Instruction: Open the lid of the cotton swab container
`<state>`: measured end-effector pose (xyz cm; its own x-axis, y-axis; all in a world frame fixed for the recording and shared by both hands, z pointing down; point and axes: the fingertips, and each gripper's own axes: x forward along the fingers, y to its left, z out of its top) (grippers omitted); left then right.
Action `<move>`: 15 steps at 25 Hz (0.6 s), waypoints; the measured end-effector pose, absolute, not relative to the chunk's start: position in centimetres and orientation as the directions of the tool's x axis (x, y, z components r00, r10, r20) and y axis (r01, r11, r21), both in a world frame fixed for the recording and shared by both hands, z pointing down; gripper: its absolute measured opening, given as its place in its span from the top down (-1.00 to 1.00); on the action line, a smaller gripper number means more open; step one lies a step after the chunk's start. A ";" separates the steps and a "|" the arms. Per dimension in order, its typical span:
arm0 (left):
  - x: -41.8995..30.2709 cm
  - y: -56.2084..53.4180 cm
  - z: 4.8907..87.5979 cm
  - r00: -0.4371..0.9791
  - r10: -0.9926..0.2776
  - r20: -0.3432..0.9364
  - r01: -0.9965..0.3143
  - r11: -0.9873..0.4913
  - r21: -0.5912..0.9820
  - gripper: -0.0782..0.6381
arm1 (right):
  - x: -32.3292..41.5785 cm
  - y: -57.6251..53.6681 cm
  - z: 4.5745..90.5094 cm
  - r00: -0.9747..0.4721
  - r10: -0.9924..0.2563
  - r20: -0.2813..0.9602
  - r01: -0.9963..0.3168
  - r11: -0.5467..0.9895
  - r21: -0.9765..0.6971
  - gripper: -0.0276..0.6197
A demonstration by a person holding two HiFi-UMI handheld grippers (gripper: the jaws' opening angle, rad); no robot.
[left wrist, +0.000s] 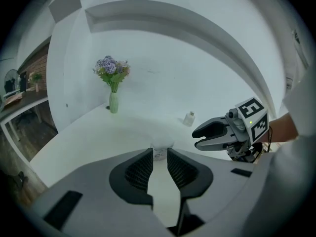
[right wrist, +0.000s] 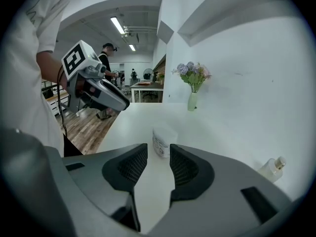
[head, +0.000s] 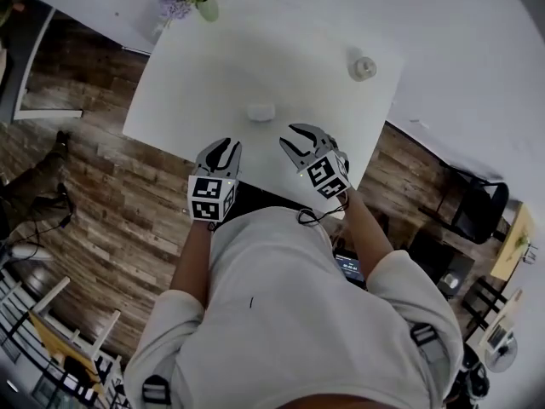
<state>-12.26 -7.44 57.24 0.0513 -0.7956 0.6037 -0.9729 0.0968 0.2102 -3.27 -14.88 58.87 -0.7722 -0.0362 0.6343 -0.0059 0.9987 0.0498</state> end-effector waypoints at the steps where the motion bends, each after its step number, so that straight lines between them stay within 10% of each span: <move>1: -12.3 -7.7 57.4 0.041 -0.793 0.608 -0.973 0.107 0.206 0.50 | -3.5 -15.3 59.4 -0.771 -0.021 0.636 0.010 0.999 0.045 0.48; 15: -11.7 -4.0 58.8 -0.060 -0.736 0.675 -0.947 0.256 0.195 0.50 | -7.2 -17.1 65.1 -0.753 0.160 0.638 0.206 0.979 -0.002 0.32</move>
<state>-11.74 -4.03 58.84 -0.0599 -0.7356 0.6748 -0.9467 0.2562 0.1952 -7.23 -17.10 65.06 -0.7531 0.1600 0.6382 0.2062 0.9785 -0.0020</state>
